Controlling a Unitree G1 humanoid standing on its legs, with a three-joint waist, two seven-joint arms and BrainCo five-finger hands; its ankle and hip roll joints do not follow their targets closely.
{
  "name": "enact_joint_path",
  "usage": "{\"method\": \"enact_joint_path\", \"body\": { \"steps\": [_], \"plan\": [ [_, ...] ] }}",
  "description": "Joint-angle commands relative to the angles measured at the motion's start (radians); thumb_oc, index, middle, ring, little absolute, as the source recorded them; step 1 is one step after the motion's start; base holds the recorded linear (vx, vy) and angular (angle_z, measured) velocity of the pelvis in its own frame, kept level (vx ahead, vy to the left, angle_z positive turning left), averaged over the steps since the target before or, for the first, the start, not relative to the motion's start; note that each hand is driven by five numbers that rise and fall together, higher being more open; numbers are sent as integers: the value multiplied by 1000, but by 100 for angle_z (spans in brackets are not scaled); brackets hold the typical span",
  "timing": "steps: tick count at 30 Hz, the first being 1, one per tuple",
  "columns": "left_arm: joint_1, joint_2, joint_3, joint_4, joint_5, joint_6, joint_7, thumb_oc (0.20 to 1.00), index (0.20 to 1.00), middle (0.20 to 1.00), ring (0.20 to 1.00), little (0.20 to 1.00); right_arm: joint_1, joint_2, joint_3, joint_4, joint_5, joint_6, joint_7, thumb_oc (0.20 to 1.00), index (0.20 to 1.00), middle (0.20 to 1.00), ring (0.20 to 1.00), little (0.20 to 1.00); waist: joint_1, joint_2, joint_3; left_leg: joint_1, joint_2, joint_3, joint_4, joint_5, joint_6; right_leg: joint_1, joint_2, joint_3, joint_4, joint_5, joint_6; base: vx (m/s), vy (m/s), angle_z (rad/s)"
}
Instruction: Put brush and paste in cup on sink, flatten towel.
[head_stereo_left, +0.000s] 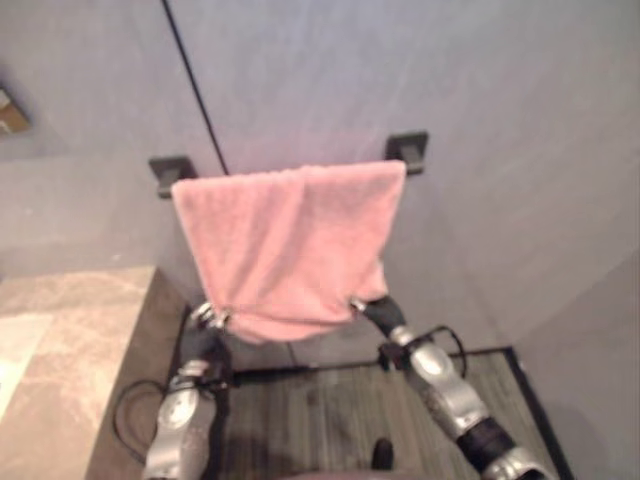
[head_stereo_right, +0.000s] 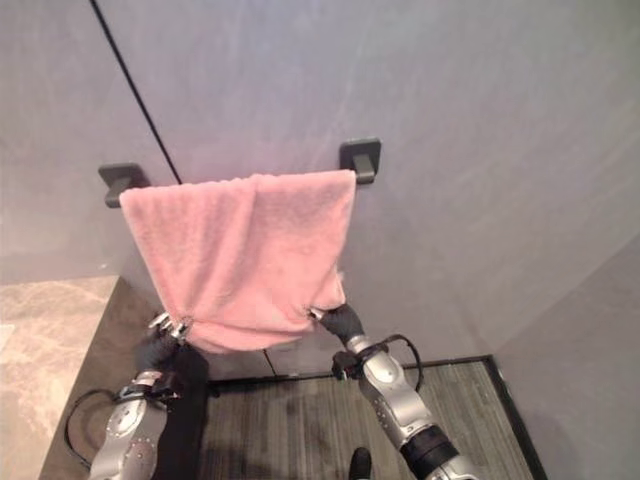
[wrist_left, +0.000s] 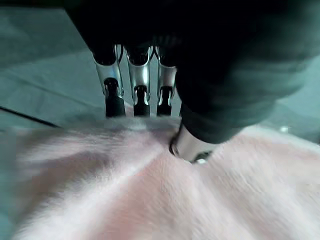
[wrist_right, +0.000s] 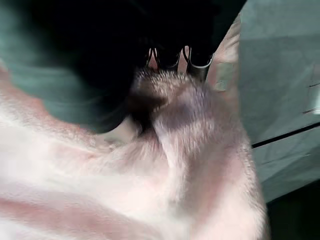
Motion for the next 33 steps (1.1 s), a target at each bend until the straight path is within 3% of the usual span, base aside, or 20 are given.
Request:
{"method": "enact_joint_path", "body": {
  "steps": [1,2,3,7,13,14,18,25,33],
  "plan": [
    [-54,41,-24,118,83,17,43,1000,1000,1000,1000,1000,-72,25,39,120,-80,2,-36,1000,1000,1000,1000,1000,-6,-29,-9,-33,-11,-19,32,-47,24,140,-70,-33,7,-144,73,0,0,0],
    [-54,41,-24,118,83,17,43,1000,1000,1000,1000,1000,-72,25,39,120,-80,2,-36,1000,1000,1000,1000,1000,-6,-29,-9,-34,-11,-19,32,-47,24,140,-70,-33,7,-144,73,-76,8,-3],
    [-92,17,-45,304,129,26,59,1000,1000,1000,1000,1000,-102,20,52,236,-147,13,-48,1000,1000,1000,1000,1000,1,-22,-25,-42,-8,-8,12,-26,18,115,-68,-28,7,-140,77,-82,-7,-11],
    [-131,-21,-70,600,210,54,42,1000,1000,1000,1000,1000,-88,7,31,379,-173,15,-54,1000,1000,1000,1000,1000,-4,-21,-47,-67,2,-11,12,-13,6,91,-60,-24,7,-132,73,-54,-35,-18],
    [-152,-55,-62,853,336,104,30,1000,1000,1000,1000,1000,-70,4,-27,582,-232,18,-79,1000,1000,1000,1000,1000,-22,-22,-63,-83,6,-20,12,-3,-6,86,-58,-37,7,-132,74,-48,-44,6],
    [-135,-63,-67,926,435,127,14,1000,1000,1000,1000,1000,-41,1,-95,736,-279,45,-98,1000,1000,1000,1000,1000,-20,-24,-72,-78,10,-18,12,-6,-6,88,-56,-36,7,-133,74,-35,-55,2],
    [-100,-57,-46,965,453,130,-17,1000,1000,1000,1000,1000,23,-21,-180,888,-334,83,-104,1000,1000,1000,1000,1000,-19,-26,-79,-72,15,-23,12,-8,-6,97,-54,-38,7,-136,70,-17,-39,-4],
    [-32,-44,34,1001,421,127,-49,1000,1000,1000,1000,1000,117,-31,-264,888,-257,73,-68,1000,1000,1000,1000,1000,-24,-37,-86,-68,20,-40,12,-6,-9,109,-50,-49,7,-140,67,6,-17,6],
    [-23,-35,27,979,419,117,-47,1000,1000,1000,1000,1000,106,-30,-228,867,-288,71,-52,1000,1000,1000,1000,1000,-28,-40,-81,-71,23,-46,12,-5,-10,107,-45,-47,7,-143,64,-1,-2,2]
  ]
}}
